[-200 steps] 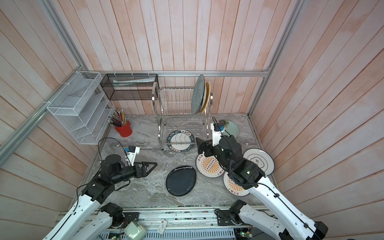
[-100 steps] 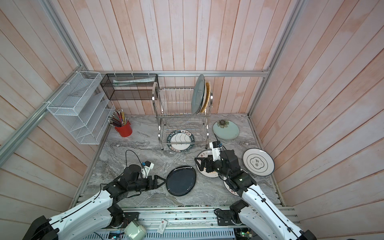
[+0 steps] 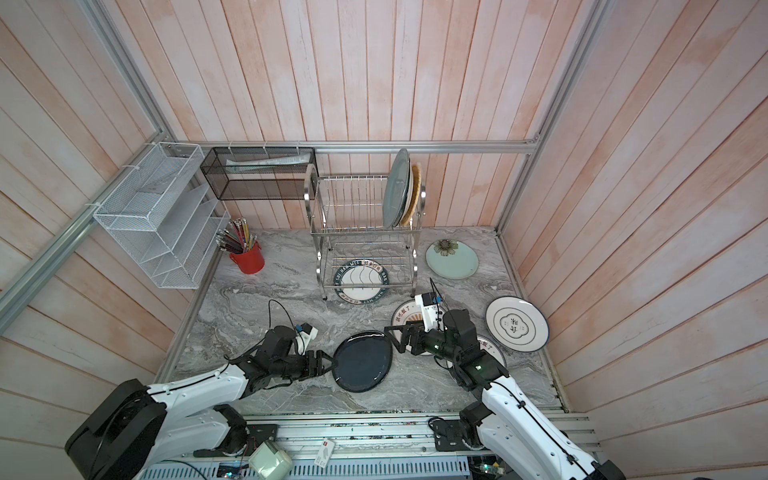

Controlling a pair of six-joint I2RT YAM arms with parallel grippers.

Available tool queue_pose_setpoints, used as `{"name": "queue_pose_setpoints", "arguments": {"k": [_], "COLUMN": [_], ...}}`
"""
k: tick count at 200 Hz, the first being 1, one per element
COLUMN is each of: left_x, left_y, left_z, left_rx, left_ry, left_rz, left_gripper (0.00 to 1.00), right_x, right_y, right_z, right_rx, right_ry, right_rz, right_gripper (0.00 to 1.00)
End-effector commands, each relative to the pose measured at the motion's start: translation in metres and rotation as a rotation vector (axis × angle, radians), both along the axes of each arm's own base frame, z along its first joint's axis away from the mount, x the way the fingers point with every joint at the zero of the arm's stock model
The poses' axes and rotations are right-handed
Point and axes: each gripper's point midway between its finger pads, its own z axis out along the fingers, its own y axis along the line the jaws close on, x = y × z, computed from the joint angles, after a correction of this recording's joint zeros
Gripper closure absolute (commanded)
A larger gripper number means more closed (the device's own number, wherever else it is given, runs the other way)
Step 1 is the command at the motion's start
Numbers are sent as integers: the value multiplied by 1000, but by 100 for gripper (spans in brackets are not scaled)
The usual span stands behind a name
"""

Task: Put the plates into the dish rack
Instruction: 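Move both grippers to opposite edges of the dark navy plate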

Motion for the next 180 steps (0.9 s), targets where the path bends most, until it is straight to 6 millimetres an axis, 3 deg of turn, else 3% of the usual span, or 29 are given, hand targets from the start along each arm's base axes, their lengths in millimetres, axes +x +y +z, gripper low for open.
{"name": "queue_pose_setpoints", "arguments": {"k": [1,49,117,148,180], "left_x": [-2,-11,2,3,5], "left_y": [-5,-5,-8,-8,-14], "left_z": [-7,-24,-46,-60,-58], "left_rx": [-4,31,89,88,29], "left_ry": [14,95,169,198,178], "left_rz": [-32,-66,-37,-19,-30], "left_gripper": [34,40,52,71,96], "right_x": [-6,-9,-16,-15,-13], "right_y": [5,-2,-10,-10,-8], "right_z": [-2,-1,9,5,6], "right_rx": [60,97,158,164,173], "right_ry": [39,39,21,31,42], "right_rz": [24,-17,-56,-62,-66], "right_gripper": [2,2,2,2,2]}}
